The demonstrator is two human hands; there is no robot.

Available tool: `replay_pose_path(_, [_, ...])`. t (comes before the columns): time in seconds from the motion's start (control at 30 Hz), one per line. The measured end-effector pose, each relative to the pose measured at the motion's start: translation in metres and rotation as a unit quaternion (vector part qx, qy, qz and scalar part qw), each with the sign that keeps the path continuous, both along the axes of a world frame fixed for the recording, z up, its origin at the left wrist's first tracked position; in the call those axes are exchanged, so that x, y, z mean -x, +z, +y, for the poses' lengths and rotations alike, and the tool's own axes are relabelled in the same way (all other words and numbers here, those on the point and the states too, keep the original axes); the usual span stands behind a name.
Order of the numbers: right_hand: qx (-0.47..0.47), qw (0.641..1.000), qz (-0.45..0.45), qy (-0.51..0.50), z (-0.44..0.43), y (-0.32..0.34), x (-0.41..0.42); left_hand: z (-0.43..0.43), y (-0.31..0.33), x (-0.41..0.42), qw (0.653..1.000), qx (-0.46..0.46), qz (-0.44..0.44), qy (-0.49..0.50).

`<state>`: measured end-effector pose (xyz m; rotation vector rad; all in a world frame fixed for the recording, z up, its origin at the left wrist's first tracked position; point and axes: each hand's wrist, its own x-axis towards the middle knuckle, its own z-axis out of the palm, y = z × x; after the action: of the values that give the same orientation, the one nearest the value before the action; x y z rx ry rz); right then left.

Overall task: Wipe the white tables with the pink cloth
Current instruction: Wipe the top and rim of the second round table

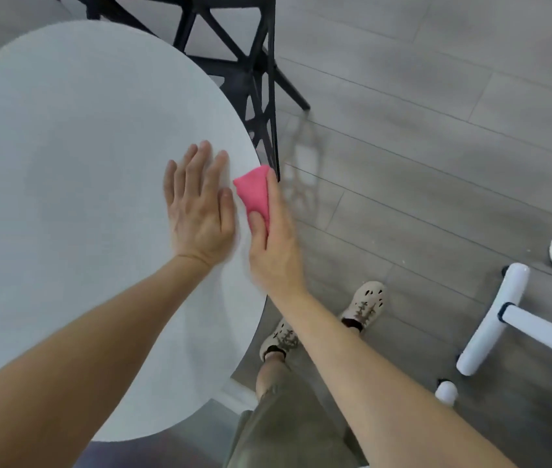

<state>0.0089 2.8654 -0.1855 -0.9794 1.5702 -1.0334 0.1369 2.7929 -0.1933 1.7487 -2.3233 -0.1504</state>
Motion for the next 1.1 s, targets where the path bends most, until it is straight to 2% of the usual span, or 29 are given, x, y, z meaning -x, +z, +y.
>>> replay_pose_path(0.1, [-0.009,1.000,-0.004,0.029,0.050,0.003,-0.002,0.001,0.000,-0.001,1.000,0.002,-0.001,-0.005])
replay_pose_path(0.17, [-0.002,0.999,-0.002,0.050,0.039,0.000,0.003,0.001,-0.001,-0.001,1.000,0.002,0.003,-0.010])
replay_pose_path(0.27, [0.016,0.997,0.016,0.074,-0.035,-0.005,0.013,0.001,-0.001,0.000,1.000,0.008,0.012,-0.003])
replay_pose_path(0.37, [0.032,0.988,0.053,0.141,-0.125,-0.010,0.024,0.000,-0.002,-0.002,1.000,0.016,0.019,-0.008])
replay_pose_path(0.47, [0.034,0.982,0.060,0.174,-0.158,-0.013,0.025,0.001,-0.002,-0.003,1.000,0.011,0.020,-0.008])
replay_pose_path(0.6, [0.032,0.990,0.027,0.137,-0.081,-0.011,0.031,0.002,0.000,0.000,0.999,0.010,0.036,-0.004])
replay_pose_path(0.73, [-0.017,0.985,0.012,0.169,-0.026,-0.008,0.045,0.002,0.001,0.002,0.999,0.005,0.044,0.001])
replay_pose_path(0.87, [-0.021,0.980,0.001,0.200,-0.111,-0.011,0.040,0.002,0.003,0.003,0.999,0.008,0.044,0.001])
replay_pose_path(1.0, [-0.004,0.963,0.040,0.266,-0.217,-0.013,0.027,0.002,0.008,0.004,0.999,-0.001,0.033,0.003])
replay_pose_path(1.1, [-0.006,0.963,0.030,0.267,-0.211,-0.010,0.029,0.002,0.009,0.005,0.999,-0.012,0.029,0.005])
